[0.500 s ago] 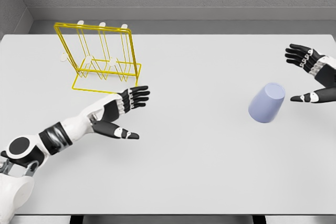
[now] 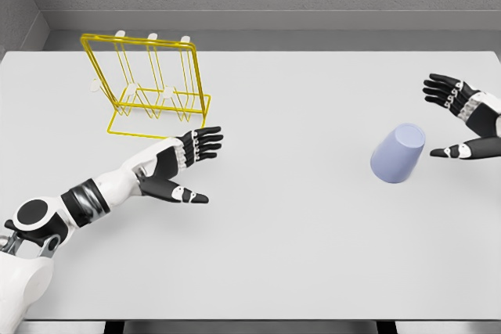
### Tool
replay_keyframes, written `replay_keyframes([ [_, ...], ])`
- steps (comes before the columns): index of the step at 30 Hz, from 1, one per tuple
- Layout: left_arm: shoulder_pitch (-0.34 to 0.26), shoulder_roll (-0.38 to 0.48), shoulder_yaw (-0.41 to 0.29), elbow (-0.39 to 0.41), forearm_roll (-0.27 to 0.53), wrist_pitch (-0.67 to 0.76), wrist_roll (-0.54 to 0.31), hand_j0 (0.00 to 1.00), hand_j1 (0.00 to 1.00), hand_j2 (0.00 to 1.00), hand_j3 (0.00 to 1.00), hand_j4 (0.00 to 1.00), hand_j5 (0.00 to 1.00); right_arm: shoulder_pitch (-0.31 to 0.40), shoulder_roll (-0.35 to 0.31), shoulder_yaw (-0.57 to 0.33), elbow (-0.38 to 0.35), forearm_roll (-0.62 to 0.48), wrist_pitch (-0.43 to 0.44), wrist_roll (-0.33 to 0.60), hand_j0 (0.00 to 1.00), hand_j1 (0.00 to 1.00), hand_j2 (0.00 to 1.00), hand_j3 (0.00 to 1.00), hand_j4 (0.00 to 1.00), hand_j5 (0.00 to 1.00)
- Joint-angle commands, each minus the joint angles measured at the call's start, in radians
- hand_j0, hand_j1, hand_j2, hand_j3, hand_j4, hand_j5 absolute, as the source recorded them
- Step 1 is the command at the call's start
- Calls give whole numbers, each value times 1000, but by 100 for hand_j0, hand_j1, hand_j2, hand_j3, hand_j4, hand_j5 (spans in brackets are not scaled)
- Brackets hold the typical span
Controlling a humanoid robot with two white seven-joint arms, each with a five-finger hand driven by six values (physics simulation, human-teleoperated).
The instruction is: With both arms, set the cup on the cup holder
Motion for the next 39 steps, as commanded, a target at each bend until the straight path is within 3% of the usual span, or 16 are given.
replay_keyframes([
  [1,0,0,0,6,6,1,0,100,100,100,100,100,100,0,15,-1,16,-9,10,0,100,100,100,100,100,100],
  [13,0,-13,0,14,4,9,0,100,100,100,100,100,100,21,99,22,157,-7,9,0,100,100,100,100,100,100],
  [19,6,0,-14,-6,12,-1,0,100,100,100,100,100,100,18,130,39,169,-7,16,0,100,100,100,100,100,100],
  [21,5,4,-22,-14,10,-82,0,100,100,100,100,100,100,12,131,39,170,-6,55,0,100,100,100,100,100,100],
  [27,11,27,-23,-23,10,-199,0,100,100,100,100,100,100,11,147,39,180,-6,56,0,100,100,100,100,100,100],
  [39,11,44,-39,-17,16,-188,0,100,100,100,100,100,100,12,158,58,179,27,55,0,100,100,100,100,100,100],
])
